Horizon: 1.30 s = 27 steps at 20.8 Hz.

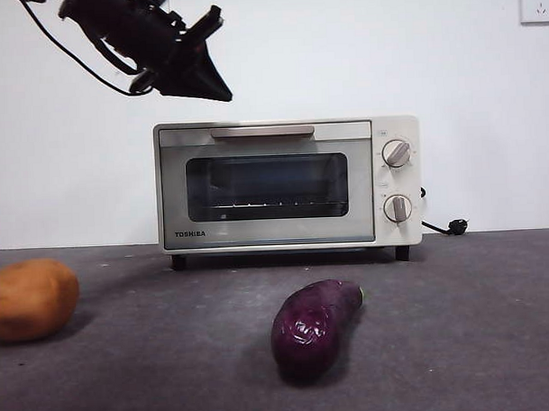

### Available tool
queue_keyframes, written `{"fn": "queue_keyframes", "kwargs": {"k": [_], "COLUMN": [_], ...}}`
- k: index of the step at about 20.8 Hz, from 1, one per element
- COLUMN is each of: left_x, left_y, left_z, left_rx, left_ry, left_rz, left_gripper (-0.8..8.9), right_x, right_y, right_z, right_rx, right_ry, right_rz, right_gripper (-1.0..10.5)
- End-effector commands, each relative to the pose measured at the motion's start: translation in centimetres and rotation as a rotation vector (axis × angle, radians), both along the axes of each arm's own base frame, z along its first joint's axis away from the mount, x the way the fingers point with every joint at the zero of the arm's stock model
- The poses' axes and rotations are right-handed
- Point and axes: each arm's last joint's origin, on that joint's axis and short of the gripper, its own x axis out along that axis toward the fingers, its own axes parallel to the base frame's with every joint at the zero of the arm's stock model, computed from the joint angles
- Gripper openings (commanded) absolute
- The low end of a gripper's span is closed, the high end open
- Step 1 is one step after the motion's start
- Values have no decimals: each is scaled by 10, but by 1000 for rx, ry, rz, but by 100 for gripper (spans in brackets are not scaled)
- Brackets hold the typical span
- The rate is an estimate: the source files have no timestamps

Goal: Take the eggplant from the table,put the eggplant in the oven

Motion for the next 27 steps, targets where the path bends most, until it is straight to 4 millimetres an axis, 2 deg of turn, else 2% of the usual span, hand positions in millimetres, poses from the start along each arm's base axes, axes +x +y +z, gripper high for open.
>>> {"fn": "queue_keyframes", "kwargs": {"k": [1, 7, 15, 27], "left_x": [6, 8, 10, 17], "left_y": [-8, -15, -16, -18], "left_z": [-10, -17, -21, -41], "left_rx": [25, 79, 127, 153], "left_ry": [-10, -38, -68, -6], "left_rz": [-5, 9, 25, 23], "left_gripper": [-6, -6, -6, -6], "right_x": [5, 9, 10, 9], "right_y": [0, 0, 0, 0], "right_z": [-1, -3, -3, -5], "right_rx": [-11, -14, -14, -12], "right_ry": [10, 20, 22, 38], "right_rz": [3, 5, 6, 16], "right_gripper": [662, 662, 662, 662]}}
